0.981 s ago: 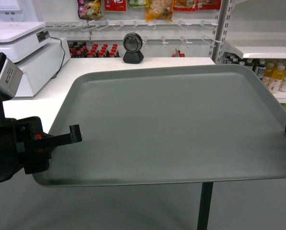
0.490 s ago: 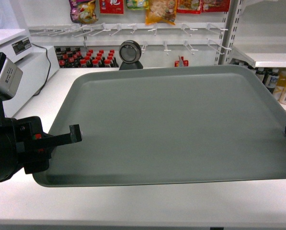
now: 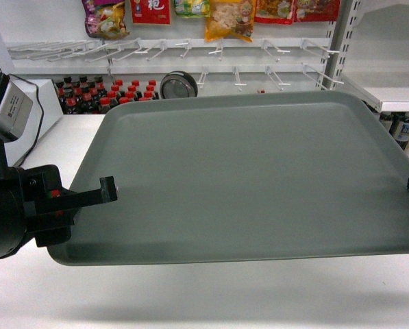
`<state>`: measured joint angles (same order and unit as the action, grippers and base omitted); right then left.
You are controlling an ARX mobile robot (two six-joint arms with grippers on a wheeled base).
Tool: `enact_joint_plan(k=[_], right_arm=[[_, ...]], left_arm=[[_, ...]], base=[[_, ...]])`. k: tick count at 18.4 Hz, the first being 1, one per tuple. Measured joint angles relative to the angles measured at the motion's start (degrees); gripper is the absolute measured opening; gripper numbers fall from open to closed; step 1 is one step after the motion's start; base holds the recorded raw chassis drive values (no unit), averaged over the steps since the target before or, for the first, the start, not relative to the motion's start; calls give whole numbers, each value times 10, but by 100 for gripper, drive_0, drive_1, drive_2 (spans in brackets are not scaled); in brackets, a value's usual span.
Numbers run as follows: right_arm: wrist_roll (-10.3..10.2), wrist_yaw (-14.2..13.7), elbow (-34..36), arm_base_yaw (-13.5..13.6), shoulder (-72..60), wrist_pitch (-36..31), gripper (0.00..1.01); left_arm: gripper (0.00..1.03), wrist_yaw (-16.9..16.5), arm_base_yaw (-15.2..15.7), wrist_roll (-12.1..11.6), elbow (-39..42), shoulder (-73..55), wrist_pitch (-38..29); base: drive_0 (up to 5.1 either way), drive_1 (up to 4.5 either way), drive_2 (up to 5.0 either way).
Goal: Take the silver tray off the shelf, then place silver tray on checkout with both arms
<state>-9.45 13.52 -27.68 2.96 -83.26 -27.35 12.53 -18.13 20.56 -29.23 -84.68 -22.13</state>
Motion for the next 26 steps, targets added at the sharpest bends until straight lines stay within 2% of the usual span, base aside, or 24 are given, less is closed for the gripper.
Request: enact_joint_plan(k=[10, 11, 12, 13, 14, 15, 17, 18, 20, 22, 24, 26], right_arm=[[0, 0, 0, 0, 0, 3, 3], [5, 8, 0, -1, 0, 4, 3], [13, 37, -4, -9, -5, 8, 3], [23, 81, -28, -21, -28, 23, 3], [24, 117, -58, -31, -54, 33, 3], [24, 143, -83, -35, -78, 35, 3], [24, 165, -135, -38, -130, 53, 3], [24, 178, -167, -37, -162, 68, 3], [25, 194, -234, -34, -227, 104, 3], [38, 183, -295, -25, -290, 128, 3], [57, 159, -350, -10, -357, 140, 3], [75, 142, -363, -1, -395, 135, 3]], left_arm=[[3, 0, 0, 0, 0, 0, 4], [3, 2, 0, 1, 0, 0, 5], [3, 15, -1, 9, -5, 0, 24], [3, 21, 0, 32, -12, -12, 24], [3, -9, 20, 49, -23, -32, 10], [3, -49, 47, 49, -41, -59, -3], [3, -90, 73, 43, -76, -95, -16], [3, -121, 92, 35, -106, -123, -14], [2, -152, 110, 16, -155, -171, -4], [2, -160, 116, 0, -205, -223, 11], [2, -153, 121, -1, -240, -278, 26], [2, -146, 123, 3, -242, -317, 24]], base=[[0, 0, 0], [0, 0, 0], [0, 0, 0], [0, 0, 0], [0, 0, 0], [0, 0, 0], [0, 0, 0], [0, 0, 0], [0, 0, 0], [0, 0, 0], [0, 0, 0], [0, 0, 0]])
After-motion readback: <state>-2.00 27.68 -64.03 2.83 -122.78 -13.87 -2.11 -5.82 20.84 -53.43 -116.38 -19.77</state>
